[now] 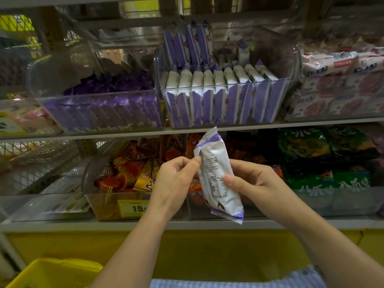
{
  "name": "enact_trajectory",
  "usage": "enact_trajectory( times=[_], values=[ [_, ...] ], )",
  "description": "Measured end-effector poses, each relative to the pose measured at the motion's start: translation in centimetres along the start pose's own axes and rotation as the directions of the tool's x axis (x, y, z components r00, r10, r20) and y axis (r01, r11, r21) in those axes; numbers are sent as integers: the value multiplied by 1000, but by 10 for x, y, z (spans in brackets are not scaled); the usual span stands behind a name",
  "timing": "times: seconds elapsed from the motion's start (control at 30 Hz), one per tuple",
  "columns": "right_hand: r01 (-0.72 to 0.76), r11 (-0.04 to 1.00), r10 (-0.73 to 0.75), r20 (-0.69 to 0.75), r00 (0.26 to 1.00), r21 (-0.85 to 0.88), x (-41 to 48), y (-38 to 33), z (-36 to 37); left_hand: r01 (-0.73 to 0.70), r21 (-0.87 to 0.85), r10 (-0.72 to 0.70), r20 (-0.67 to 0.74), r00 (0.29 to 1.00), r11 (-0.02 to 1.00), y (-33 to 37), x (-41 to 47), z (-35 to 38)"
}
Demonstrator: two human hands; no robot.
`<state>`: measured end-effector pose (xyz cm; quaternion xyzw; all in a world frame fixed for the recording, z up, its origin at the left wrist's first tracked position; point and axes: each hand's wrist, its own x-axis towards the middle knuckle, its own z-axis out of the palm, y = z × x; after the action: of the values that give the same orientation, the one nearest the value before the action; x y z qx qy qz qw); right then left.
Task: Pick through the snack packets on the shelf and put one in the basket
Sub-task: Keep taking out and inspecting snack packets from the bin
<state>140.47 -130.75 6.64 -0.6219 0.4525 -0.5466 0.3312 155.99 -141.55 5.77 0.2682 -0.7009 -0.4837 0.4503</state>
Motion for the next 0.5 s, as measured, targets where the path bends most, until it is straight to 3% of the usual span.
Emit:
enact_trajectory(
  times=[0.17, 0.37, 0.43, 0.5],
  values=[
    [66, 998, -65, -74, 995, 10, 1, -9, 1, -27, -32, 28, 61, 998, 999, 12, -2, 0],
    [161, 929, -82, -240, 967, 334, 7, -44, -6, -152, -107, 181, 368, 912, 983, 44, -5, -3],
    [174, 943, -76, -325, 943, 283, 13, -59, -10, -175, -130, 210, 349, 913, 976, 60, -1, -6],
    [160, 983, -114, -378, 919, 92, 19, -77, -16, -192, -120, 218, 268, 939, 974, 76, 6, -7]
  ],
)
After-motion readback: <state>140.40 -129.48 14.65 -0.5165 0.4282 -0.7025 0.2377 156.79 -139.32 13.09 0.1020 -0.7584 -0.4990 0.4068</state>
